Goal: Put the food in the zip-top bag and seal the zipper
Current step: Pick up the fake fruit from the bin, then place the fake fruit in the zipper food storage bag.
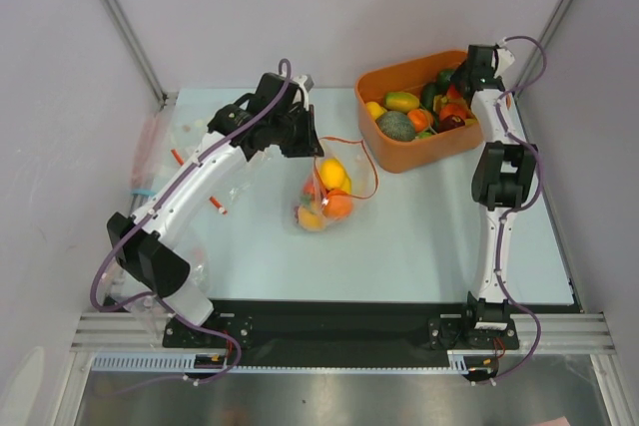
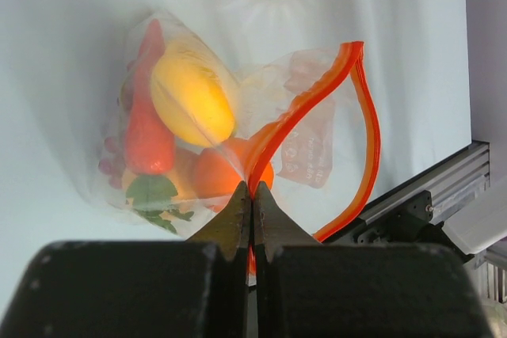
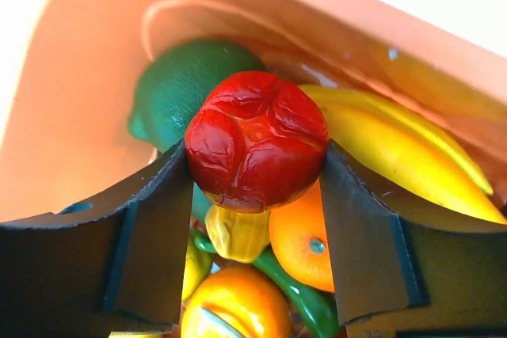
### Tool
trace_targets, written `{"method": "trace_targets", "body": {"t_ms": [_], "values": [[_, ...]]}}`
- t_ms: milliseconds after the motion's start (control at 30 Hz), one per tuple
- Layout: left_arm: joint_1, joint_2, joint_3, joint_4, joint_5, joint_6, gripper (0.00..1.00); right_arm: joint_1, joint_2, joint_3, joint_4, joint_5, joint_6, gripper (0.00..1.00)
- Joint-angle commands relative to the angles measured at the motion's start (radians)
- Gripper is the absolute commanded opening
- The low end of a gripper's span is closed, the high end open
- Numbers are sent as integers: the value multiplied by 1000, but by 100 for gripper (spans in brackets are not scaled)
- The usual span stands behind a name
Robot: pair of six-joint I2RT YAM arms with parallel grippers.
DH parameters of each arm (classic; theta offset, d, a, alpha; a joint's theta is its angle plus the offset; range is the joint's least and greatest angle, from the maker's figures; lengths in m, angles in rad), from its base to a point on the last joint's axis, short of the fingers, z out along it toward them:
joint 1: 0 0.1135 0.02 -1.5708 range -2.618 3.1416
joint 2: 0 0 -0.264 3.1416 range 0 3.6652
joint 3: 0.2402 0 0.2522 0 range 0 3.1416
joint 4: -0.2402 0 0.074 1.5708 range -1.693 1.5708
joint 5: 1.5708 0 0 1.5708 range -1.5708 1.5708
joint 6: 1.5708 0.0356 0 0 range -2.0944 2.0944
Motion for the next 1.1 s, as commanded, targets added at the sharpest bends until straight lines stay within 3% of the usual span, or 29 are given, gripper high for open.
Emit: {"method": "trace_targets", "body": {"t_ms": [0, 400, 667, 833, 1067], "values": [[5, -62, 6, 22, -7, -7, 0, 14, -62, -1, 112, 17, -69, 42], [5, -44, 42, 43, 4, -14, 0, 100, -611, -548, 286, -156, -185, 33], [3, -25, 44, 77, 78, -59, 0, 198, -944, -791, 247, -294, -189, 30], [2, -13, 62, 102, 116, -99, 0, 296, -1148, -945, 307, -382, -152, 30], [-7, 4, 130, 96, 142, -137, 0, 423, -1280, -1029, 321, -448, -166, 31]]}}
